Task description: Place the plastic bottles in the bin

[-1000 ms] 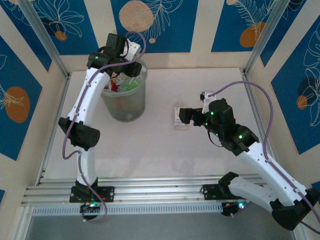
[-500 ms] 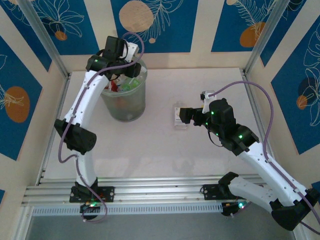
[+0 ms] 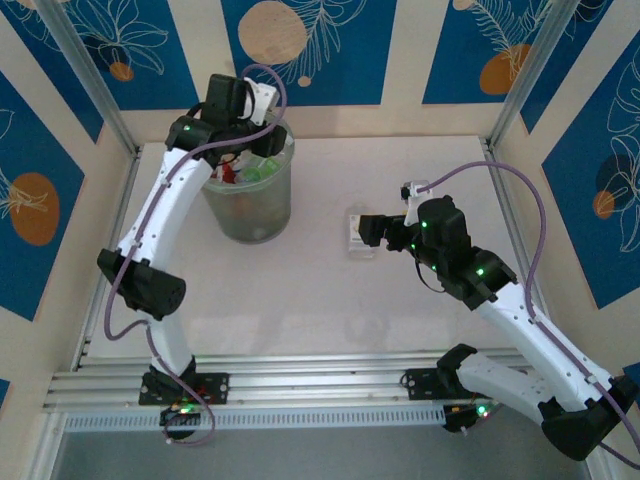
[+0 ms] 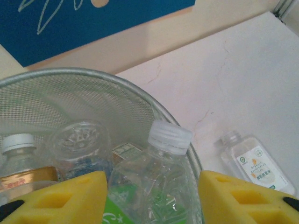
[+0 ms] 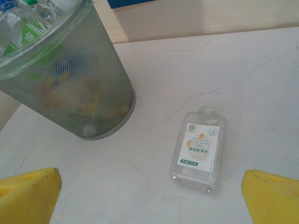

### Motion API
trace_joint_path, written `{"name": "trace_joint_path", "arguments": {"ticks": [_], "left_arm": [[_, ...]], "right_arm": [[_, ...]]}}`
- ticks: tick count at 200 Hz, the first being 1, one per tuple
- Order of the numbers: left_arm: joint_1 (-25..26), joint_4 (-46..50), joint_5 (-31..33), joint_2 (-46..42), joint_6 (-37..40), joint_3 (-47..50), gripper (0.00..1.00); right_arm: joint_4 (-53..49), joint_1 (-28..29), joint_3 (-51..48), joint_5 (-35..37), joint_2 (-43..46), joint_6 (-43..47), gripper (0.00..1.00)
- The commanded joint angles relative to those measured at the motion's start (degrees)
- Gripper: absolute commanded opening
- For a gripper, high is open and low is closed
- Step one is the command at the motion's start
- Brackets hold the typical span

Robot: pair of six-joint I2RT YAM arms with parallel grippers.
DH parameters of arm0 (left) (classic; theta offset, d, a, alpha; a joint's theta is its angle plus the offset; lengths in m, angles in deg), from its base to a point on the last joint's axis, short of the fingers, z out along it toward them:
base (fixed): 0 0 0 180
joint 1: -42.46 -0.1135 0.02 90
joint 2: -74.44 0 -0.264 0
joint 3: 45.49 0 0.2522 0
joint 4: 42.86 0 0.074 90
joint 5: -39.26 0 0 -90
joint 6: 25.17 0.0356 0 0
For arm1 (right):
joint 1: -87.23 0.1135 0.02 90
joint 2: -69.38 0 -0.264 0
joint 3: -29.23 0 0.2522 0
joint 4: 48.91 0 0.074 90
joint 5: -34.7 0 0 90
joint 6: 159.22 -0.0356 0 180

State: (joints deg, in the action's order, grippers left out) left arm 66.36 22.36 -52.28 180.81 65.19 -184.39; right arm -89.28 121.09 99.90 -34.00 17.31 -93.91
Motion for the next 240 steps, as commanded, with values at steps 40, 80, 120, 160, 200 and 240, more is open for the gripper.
{"name": "trace_joint_path", "arguments": {"ticks": [40,80,120,160,200,240], "left_arm": [[1.7,0.7,7.5,3.8,-0.8,0.8,0.42],[1.9,0.1,13.8,4.1,-3.5,4.0,0.28],[1.9,-0.3,14.4,4.1,-5.6,4.9,0.26],[2.0,-1.0,15.0,3.8,-7.6,7.6,0.27],[2.0,-3.3,14.0,1.9,-7.7,5.8,0.41],[2.3,-4.8,11.3,-1.0,-7.6,2.2,0.53]], "right_arm": [[1.0,-0.4,0.8,-0.5,0.3,-1.1,0.99],[0.9,-0.5,0.7,-0.4,0.3,-1.0,0.99],[0.9,-0.6,0.7,-0.2,0.1,-1.2,0.99],[-0.8,-0.8,1.2,2.1,-0.7,-2.8,0.99],[-8.9,-2.3,6.6,3.8,-6.8,-5.7,0.99],[-13.7,-3.1,9.7,5.1,-15.2,-8.1,0.99]]}}
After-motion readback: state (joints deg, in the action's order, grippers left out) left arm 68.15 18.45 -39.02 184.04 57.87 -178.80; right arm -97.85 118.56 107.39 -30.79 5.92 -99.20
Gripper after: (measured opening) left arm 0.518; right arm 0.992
